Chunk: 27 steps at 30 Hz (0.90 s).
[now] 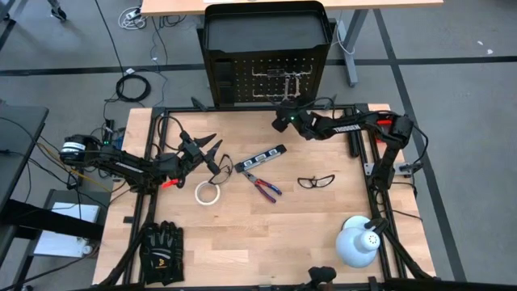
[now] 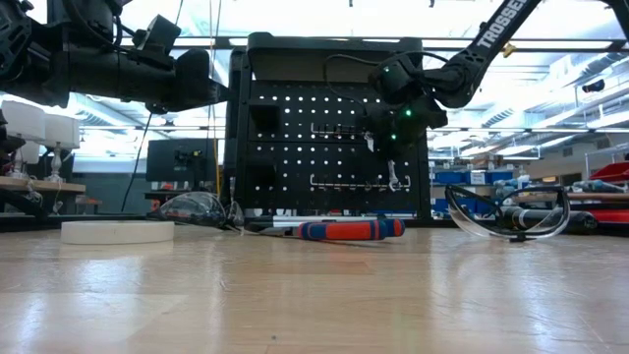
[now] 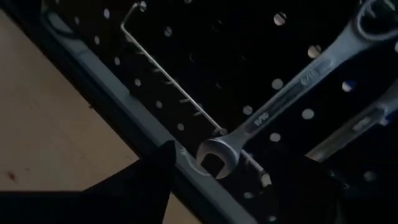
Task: Hang tools onto peg board
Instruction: Unhang the left silver wrench from the peg board
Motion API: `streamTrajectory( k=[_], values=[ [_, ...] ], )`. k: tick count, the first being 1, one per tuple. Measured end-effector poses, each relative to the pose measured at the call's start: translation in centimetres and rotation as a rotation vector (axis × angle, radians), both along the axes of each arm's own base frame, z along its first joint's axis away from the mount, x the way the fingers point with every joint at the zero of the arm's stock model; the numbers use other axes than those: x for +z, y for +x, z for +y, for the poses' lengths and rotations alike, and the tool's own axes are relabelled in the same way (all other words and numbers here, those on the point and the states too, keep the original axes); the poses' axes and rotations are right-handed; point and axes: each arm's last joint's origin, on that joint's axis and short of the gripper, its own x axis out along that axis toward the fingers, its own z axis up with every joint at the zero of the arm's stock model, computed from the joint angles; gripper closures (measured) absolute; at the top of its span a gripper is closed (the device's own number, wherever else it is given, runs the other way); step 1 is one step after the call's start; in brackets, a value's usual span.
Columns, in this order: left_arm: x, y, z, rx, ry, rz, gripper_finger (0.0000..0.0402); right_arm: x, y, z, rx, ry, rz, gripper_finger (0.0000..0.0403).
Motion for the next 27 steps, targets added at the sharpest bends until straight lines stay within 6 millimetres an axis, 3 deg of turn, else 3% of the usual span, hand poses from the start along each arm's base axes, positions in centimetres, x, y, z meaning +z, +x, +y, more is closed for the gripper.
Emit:
streamTrajectory(
  k=[3,13,22,27],
  values=[
    [0.0,0.0,0.0,0.000,0.000,0.000,0.0257,0.0,-0.2,-0.3,-0.004,-0.005,0.013,0.0134],
    [0.0,0.0,0.0,0.000,0.000,0.000,0.0257,1.0,-0.2,-1.1,-0.124,0.002,-0.270,0.0130],
    [0.0,0.0,0.0,0.001,0.000,0.000,0.0257,5.4,1.8,-1.9,-0.222,-0.020,-0.425,0.0128],
    [0.0,0.0,0.0,0.001,0.000,0.001,0.0257,6.5,2.1,-2.3,-0.266,0.012,-0.510,0.0128]
  ],
)
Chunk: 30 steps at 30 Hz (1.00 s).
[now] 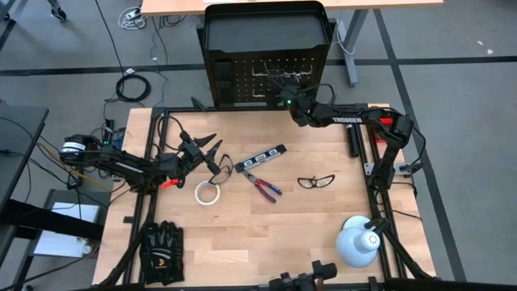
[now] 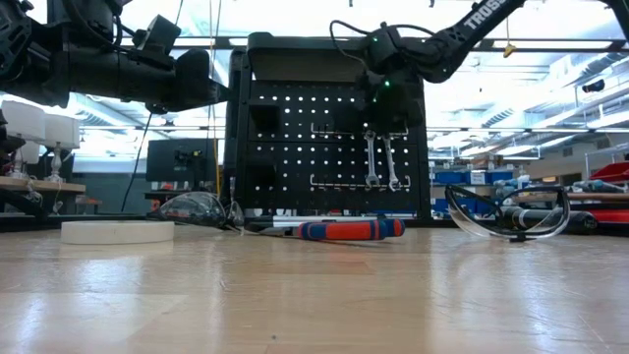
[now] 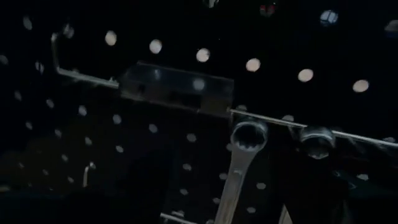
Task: Hang tools onto peg board
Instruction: Unhang the left silver wrench from the peg board
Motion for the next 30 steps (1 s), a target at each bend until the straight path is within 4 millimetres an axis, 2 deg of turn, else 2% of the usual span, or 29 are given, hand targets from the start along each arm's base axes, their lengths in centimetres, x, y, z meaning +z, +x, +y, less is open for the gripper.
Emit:
streamTrajectory(
  k=[9,14,17,24,26,30],
  values=[
    [0.0,0.0,0.0,-0.001,0.000,0.005,0.0257,-0.9,1.3,1.7,0.038,0.033,-0.033,0.0128],
    [-0.1,0.0,0.0,-0.001,0.001,0.013,0.0257,-0.7,1.6,2.6,0.196,0.047,0.075,0.0128],
    [-0.3,0.0,0.0,0.000,0.002,0.033,0.0257,1.3,1.7,2.9,0.310,0.021,0.126,0.0128],
    [-0.3,0.0,0.0,0.000,0.005,0.035,0.0257,5.4,1.0,2.2,0.428,-0.044,0.474,0.0128],
    [-0.3,0.0,0.0,0.001,0.005,0.035,0.0257,6.7,0.7,1.4,0.460,-0.039,0.513,0.0128],
    [-0.3,0.0,0.0,0.001,0.006,0.035,0.0257,7.5,-0.6,-0.8,0.511,0.015,0.522,0.0128]
  ],
)
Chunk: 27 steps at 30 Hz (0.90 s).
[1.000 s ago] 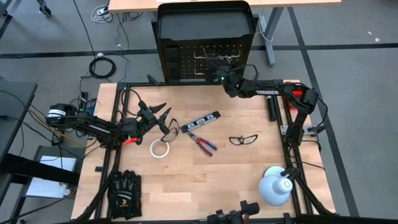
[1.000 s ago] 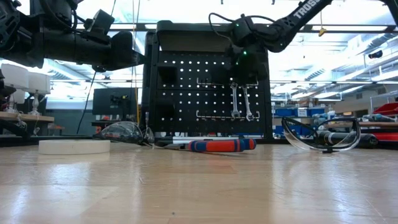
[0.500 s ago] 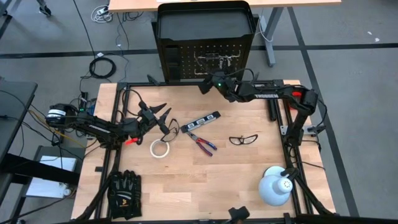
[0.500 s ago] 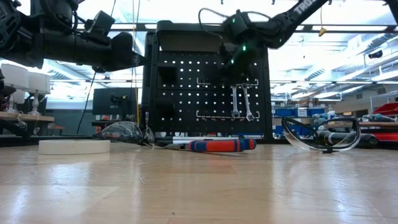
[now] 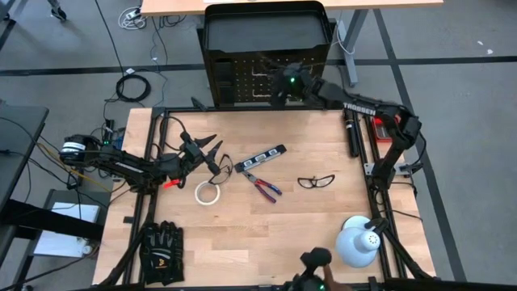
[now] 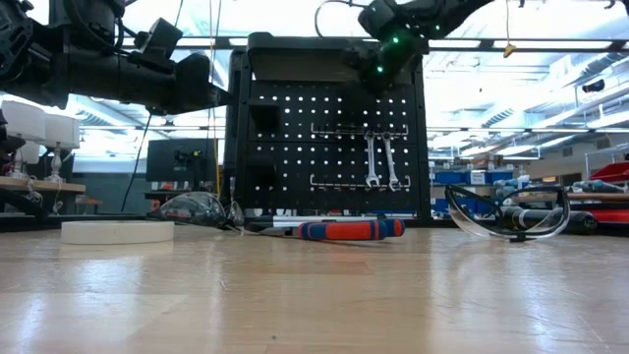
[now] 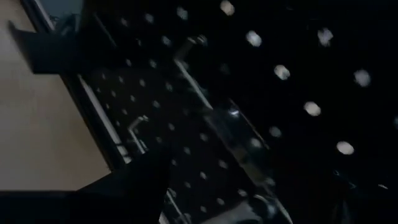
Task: Hang tools onto peg board
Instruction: Unhang the left silver wrench from the peg board
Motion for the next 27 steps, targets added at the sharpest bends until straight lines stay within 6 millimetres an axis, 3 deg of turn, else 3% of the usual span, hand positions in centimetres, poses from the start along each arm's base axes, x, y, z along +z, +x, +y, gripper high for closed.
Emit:
streamTrajectory(
  k=[4,11,27],
  values=[
    [-0.1,0.0,0.0,0.001,0.006,0.020,0.0257,-0.3,-1.4,-1.5,-0.010,0.052,0.037,0.0134],
    [-0.3,0.0,0.0,0.003,0.018,0.045,0.0257,-1.2,-2.9,-2.4,0.003,0.114,0.151,0.0152],
    [-0.3,0.0,0.0,0.003,0.018,0.045,0.0257,-1.3,-4.5,-4.5,0.101,0.166,0.121,0.0160]
  ],
)
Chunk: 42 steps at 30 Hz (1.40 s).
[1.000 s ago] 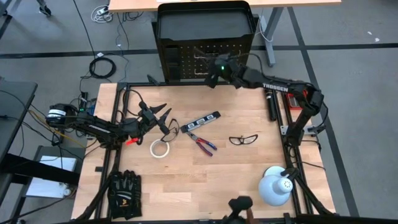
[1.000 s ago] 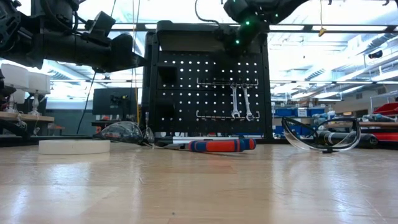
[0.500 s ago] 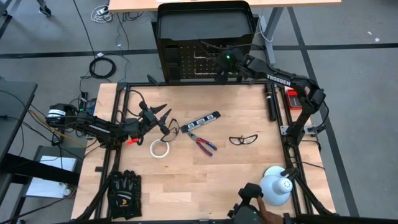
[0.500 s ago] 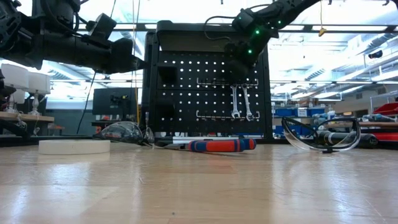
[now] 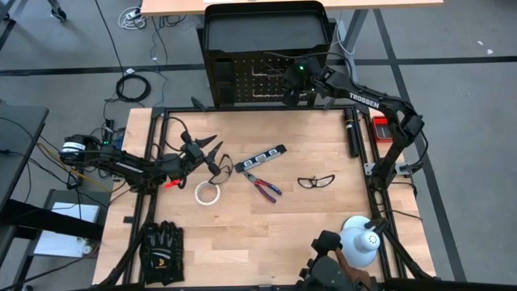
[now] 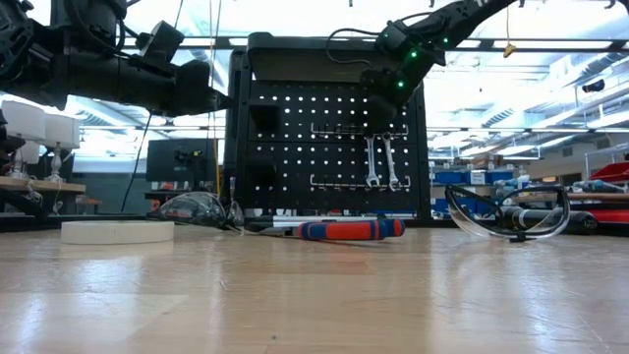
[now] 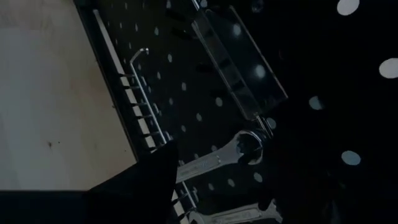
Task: Hang tools onto peg board
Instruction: Unhang the left silver wrench from the peg board
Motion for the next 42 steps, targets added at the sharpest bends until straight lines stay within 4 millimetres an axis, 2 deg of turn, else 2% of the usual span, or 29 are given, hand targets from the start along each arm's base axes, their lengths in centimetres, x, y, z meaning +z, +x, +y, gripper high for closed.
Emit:
streamTrajectory(
  k=[7,10,17,20,25,30,32,36,42],
  values=[
    [0.0,0.0,0.0,0.000,0.000,0.000,0.0257,0.4,0.0,-0.4,-0.030,-0.047,-0.021,0.0161],
    [0.0,0.0,0.0,0.000,0.000,0.000,0.0257,0.4,0.1,-0.2,0.013,-0.023,-0.042,0.0163],
    [0.0,0.0,0.0,0.000,0.000,0.000,0.0257,0.2,0.2,0.0,-0.003,0.014,-0.047,0.0169],
    [0.0,0.0,0.0,0.000,0.000,0.000,0.0257,0.4,0.4,0.8,0.011,0.014,-0.036,0.0172],
    [0.0,0.0,0.0,0.000,0.000,-0.001,0.0257,2.3,0.8,3.0,0.028,-0.046,-0.054,0.0176],
    [0.0,0.0,0.0,0.000,0.000,-0.001,0.0257,3.6,0.7,5.5,-0.029,-0.033,-0.075,0.0176],
    [0.0,0.0,0.0,0.000,0.000,-0.001,0.0257,3.0,0.8,6.2,-0.058,0.013,-0.048,0.0177],
    [0.0,0.0,0.0,0.000,0.000,-0.001,0.0257,-0.1,0.9,7.0,-0.142,0.055,-0.017,0.0181],
    [0.0,0.0,0.0,0.000,0.000,-0.001,0.0257,-5.1,0.9,7.0,-0.216,0.025,-0.165,0.0188]
  ],
)
